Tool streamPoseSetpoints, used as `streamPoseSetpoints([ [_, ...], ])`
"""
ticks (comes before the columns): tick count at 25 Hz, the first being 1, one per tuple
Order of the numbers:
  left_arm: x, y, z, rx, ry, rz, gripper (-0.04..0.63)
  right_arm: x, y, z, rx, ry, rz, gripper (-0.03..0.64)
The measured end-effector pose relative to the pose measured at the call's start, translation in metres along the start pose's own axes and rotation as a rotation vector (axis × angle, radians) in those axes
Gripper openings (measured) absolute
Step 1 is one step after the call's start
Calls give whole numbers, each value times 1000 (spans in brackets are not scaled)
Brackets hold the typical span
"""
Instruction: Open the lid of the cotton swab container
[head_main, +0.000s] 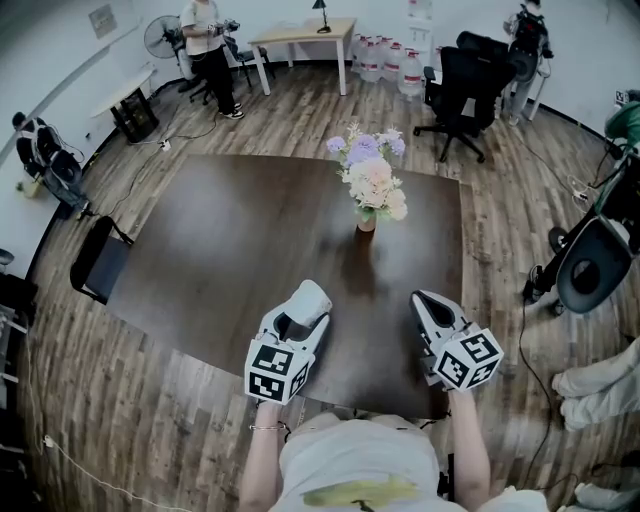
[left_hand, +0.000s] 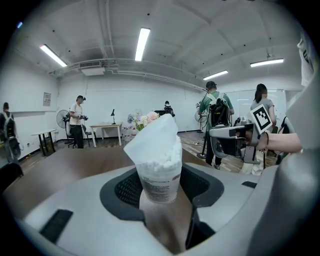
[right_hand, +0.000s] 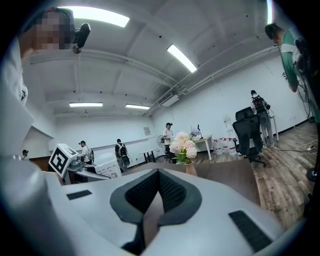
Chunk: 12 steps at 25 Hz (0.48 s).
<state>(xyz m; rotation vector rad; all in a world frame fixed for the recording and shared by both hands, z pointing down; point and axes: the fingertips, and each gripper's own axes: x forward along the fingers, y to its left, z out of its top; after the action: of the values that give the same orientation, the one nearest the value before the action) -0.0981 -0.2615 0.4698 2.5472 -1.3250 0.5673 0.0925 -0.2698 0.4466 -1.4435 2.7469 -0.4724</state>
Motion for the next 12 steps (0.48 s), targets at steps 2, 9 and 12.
streamPoseSetpoints([
  [2, 0, -1, -1, -1, 2, 0, 239, -1, -1, 1, -2, -6, -6, 21],
  [9, 3, -2, 0, -4, 2, -7, 239, -1, -3, 1, -4, -11, -1, 21],
  [12, 5, -2, 1, 0, 3, -4, 239, -1, -7, 1, -7, -17, -5, 20],
])
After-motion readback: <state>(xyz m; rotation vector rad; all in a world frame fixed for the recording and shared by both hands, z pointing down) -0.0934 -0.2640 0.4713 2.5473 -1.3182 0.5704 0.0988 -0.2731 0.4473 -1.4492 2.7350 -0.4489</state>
